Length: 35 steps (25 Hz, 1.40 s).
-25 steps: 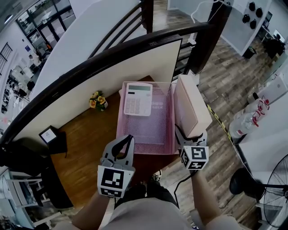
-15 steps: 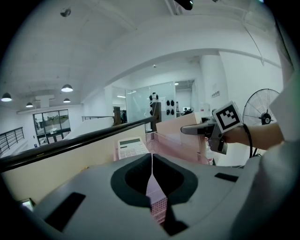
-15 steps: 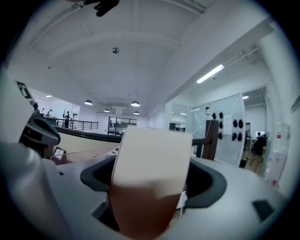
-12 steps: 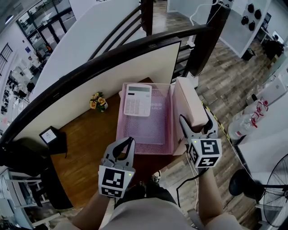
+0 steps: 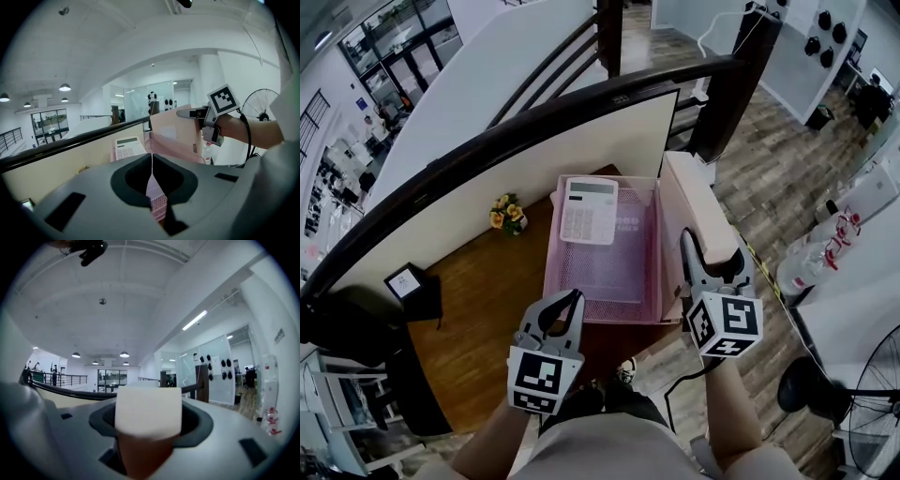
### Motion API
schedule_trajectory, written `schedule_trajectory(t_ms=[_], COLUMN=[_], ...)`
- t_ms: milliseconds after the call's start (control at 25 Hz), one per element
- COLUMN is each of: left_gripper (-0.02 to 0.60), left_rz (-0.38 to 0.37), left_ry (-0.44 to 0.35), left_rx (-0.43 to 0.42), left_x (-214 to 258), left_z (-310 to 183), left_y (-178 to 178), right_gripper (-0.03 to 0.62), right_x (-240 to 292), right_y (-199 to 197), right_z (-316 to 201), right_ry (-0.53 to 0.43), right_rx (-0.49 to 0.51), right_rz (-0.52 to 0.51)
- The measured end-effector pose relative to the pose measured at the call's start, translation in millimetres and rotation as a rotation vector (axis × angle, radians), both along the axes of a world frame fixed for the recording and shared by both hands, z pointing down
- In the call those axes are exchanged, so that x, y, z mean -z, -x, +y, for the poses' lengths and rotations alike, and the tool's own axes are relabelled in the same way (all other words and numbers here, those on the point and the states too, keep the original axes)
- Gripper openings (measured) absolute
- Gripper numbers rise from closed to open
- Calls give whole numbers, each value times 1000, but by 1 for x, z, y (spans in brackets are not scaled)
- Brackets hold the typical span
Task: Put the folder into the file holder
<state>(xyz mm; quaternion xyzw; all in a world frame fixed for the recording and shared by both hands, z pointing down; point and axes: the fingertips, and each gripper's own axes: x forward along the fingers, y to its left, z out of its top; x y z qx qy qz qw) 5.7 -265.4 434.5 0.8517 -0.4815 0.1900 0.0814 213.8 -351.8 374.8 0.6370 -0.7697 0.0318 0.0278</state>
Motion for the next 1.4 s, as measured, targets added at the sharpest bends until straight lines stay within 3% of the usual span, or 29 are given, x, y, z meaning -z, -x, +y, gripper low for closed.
schedule_trajectory(t_ms=[120,280,640,1000,1400], left_gripper=[11,11,11,11,11], left_rz=[-4,-5,-2,-12,-18], left_ry=[6,13,28,47,64], left_rx=[8,13,2,-14,-15], left_x=[-1,-4,-11,-20,-26], left_z=[2,1,-3,-6,-13], left_y=[2,4,-6,-14,-14], right_gripper=[295,293,293,284,285], right_x=[19,19,-20,-6,-54], right_y=[-2,-3,-3,-21,-17], right_z=[4,11,15,20,12], right_ry=[-122,-205,-250,-363,-283], right_rx=[-21,-37,-59,-118,-100], right_rz=[-22,-44,-74,-156,-113])
